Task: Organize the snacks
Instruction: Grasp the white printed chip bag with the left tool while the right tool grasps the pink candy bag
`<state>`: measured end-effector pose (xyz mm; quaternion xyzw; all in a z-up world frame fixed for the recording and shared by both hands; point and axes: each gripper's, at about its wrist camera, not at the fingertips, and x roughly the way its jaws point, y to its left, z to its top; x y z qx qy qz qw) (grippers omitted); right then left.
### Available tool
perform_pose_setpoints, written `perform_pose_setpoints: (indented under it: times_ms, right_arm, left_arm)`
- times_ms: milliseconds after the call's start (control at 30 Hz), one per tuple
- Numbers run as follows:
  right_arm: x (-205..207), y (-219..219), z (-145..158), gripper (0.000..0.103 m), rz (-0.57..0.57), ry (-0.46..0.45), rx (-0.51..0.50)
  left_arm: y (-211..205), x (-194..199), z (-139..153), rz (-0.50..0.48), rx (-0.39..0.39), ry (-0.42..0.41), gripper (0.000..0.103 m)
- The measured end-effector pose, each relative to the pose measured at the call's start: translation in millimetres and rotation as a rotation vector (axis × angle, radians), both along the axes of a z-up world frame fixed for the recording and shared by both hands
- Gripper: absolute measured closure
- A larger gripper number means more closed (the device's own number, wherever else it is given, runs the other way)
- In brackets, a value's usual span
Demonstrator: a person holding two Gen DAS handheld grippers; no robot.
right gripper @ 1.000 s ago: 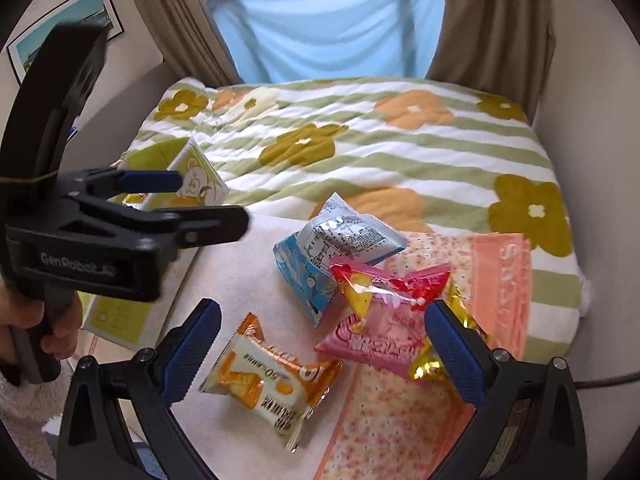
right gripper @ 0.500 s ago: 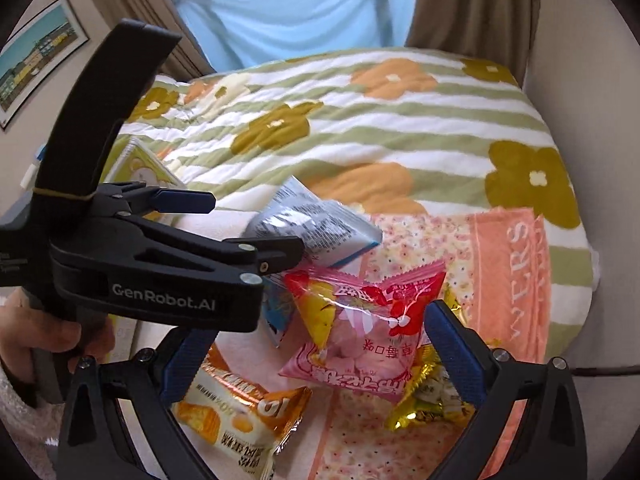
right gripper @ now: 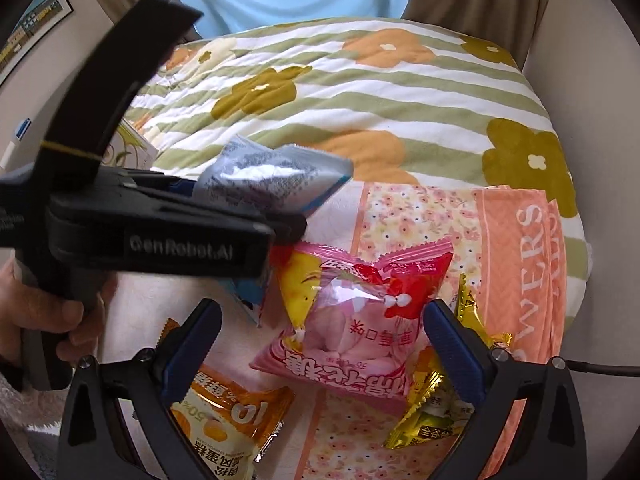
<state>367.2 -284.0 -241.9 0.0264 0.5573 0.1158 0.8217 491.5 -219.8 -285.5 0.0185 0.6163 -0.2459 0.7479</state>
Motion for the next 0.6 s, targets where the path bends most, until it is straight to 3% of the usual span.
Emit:
perform_pose_setpoints:
  times_ms: [133, 300, 433, 600]
  right_arm:
    - [3, 2, -3, 0.003, -0.017, 0.009, -0.003]
    - [10, 8, -9, 0.003, -0.033, 0.030, -0.014]
    - [14, 17, -22, 0.019, -0.020, 0.073, -0.032]
    - [20, 25, -31, 0.025, -0.005, 0.092, -0.016]
  left_arm:
    - [12, -3, 4, 0.019, 0.062, -0.027, 0.040]
    - [42, -6, 13, 0.108, 0.064, -0.033, 0.040]
    - [56, -11, 20, 0.139, 0.077, -0.049, 0.040]
    - [67, -16, 21, 0.163, 0.084, -0.052, 0.040]
